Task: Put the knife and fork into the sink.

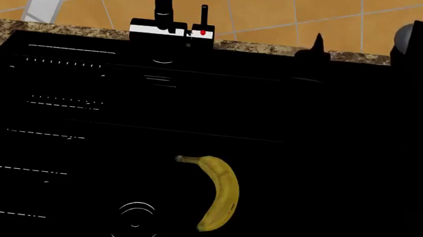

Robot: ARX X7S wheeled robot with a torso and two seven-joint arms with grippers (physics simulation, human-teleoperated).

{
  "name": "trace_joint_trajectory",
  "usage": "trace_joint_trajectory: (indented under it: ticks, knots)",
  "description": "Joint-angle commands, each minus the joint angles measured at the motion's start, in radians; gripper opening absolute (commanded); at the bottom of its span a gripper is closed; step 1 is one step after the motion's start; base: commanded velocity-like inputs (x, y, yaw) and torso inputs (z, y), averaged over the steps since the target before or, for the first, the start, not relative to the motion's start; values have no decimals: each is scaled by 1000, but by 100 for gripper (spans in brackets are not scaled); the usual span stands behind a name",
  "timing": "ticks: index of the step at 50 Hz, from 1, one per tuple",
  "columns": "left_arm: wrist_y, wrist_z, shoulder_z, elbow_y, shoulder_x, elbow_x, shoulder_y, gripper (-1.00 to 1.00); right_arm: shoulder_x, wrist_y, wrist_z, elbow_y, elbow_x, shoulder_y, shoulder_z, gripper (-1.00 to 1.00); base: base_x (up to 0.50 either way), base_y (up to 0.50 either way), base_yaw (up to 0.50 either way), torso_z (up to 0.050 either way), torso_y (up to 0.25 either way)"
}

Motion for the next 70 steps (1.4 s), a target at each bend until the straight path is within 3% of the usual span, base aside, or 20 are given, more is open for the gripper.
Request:
trace_joint_trajectory:
  ticks: [1,11,42,70]
  knots:
    - [-29,77,82,-116,65,72,-91,100,5,-14,-1,15,4,-9,-1,100,0,0,0,0,0]
    - [4,139,102,-194,93,147,-64,100,7,-17,2,8,12,-30,9,100,0,0,0,0,0]
    - [17,76,103,-227,72,119,-6,100,7,-42,11,21,27,-79,27,100,0,0,0,0,0]
    - [76,143,91,-271,75,152,79,100,13,-50,23,37,36,-86,22,100,0,0,0,0,0]
